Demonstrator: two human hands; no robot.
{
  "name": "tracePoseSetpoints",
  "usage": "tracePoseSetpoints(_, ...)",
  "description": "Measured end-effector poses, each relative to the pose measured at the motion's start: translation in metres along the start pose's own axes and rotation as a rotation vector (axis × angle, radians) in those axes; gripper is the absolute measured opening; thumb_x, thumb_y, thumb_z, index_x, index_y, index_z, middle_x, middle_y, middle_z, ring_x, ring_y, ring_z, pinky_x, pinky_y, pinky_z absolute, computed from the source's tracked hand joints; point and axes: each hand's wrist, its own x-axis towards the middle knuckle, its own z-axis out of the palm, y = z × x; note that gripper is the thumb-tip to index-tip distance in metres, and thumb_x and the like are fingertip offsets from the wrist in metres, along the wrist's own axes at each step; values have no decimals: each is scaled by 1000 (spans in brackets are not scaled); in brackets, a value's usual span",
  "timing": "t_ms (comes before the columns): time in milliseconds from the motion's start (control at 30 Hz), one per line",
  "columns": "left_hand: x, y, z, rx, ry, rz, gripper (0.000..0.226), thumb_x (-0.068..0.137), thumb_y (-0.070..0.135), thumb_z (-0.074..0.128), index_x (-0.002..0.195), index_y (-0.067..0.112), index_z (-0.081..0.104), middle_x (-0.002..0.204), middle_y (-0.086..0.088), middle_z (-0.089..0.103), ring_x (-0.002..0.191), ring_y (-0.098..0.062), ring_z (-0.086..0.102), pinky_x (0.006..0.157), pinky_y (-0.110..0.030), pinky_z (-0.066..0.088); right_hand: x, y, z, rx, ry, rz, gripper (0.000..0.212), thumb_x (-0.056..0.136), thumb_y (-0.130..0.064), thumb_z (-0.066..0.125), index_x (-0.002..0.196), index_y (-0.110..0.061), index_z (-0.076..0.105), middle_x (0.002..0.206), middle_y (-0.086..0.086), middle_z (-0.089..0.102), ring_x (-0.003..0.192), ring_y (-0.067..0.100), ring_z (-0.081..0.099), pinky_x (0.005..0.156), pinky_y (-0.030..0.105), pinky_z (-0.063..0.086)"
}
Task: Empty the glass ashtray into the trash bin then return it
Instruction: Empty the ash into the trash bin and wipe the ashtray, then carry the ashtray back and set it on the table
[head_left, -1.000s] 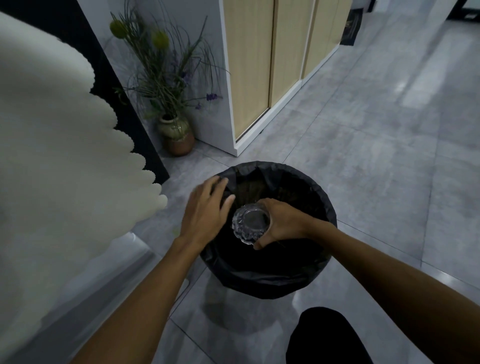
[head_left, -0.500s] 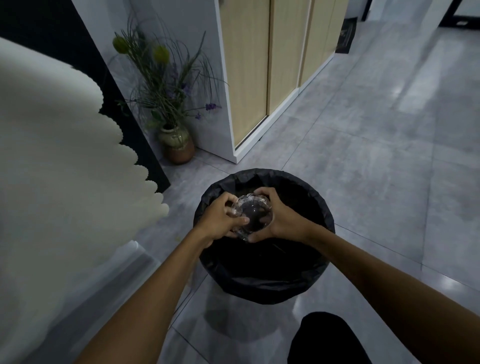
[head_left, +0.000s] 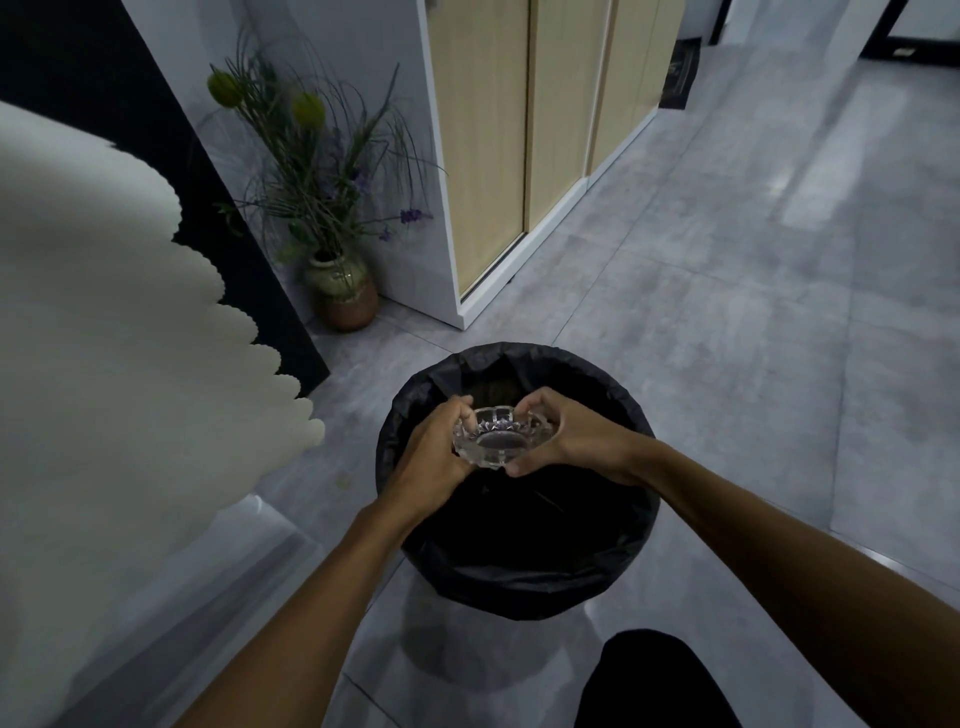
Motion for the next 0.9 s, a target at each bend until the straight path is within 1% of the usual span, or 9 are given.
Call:
tracePoseSetpoints(67, 2, 3, 0, -11, -53, -59, 60, 81, 16, 87, 126, 25, 48, 128, 14, 62, 116, -7, 64, 96, -38, 58, -2, 0, 1, -91, 41, -60, 90, 61, -27, 101, 135, -30, 49, 128, -7, 64, 113, 10, 68, 99, 28, 56)
tracePoseSetpoints(133, 6, 2, -1, 25, -114, -113, 94, 75, 23, 92, 149, 25, 34, 138, 4, 60, 122, -11, 61, 104, -37, 53, -5, -2, 2, -205, 62, -108, 105, 59, -36, 101, 145, -33, 40, 133, -12, 60, 118, 6, 63, 103, 23, 50)
tracePoseSetpoints(267, 6, 16, -15, 74, -229, -153, 129, 57, 28, 101, 160, 20, 24, 155, 3, 45, 141, -14, 45, 119, -38, 40, -15, -15, -1, -337, 87, -148, 114, 61, -45, 99, 153, -27, 34, 137, -16, 55, 121, 1, 56, 105, 16, 41)
tracePoseSetpoints(367, -2, 53, -34, 32, -277, -167, 131, 53, 33, 103, 159, 21, 27, 158, 5, 39, 143, -11, 40, 119, -30, 34, -37, -41, -9, -352, 85, -115, 112, 61, -54, 96, 150, -31, 33, 133, -23, 52, 116, -8, 54, 108, 18, 40)
tracePoseSetpoints(467, -5, 100, -58, -17, -281, -152, 133, 55, 38, 102, 162, 20, 24, 161, 9, 35, 146, -8, 34, 120, -21, 29, -68, -83, -23, -359, 124, -88, 106, 60, -57, 96, 144, -37, 35, 131, -23, 52, 117, -2, 55, 108, 23, 43)
tracePoseSetpoints(533, -5, 137, -80, -44, -263, -141, 123, 57, 32, 102, 158, 21, 32, 148, 17, 41, 134, 1, 39, 107, -2, 27, -90, -121, -36, -358, 154, -68, 103, 58, -54, 98, 138, -40, 35, 126, -23, 52, 111, -4, 55, 99, 12, 43)
tracePoseSetpoints(567, -4, 154, -91, -48, -253, -134, 117, 56, 31, 103, 153, 26, 37, 143, 18, 44, 130, 2, 42, 104, -2, 31, -102, -143, -43, -355, 162, -62, 102, 58, -53, 98, 137, -39, 35, 123, -23, 52, 105, -7, 56, 91, 3, 40)
tracePoseSetpoints(667, -7, 219, -134, -61, -226, -107, 107, 53, 35, 103, 140, 37, 41, 140, 18, 51, 128, -2, 50, 107, -20, 41, -140, -210, -66, -377, 180, -84, 107, 57, -52, 99, 143, -30, 40, 123, -21, 53, 101, -12, 56, 81, -4, 40)
tracePoseSetpoints(900, -33, 372, -258, -99, -188, -102, 133, 47, 44, 103, 158, 27, 33, 153, 10, 49, 139, -7, 48, 117, -37, 42, -229, -380, -98, -442, 208, -157, 113, 57, -53, 99, 147, -21, 39, 125, -15, 54, 111, 5, 58, 82, 0, 41)
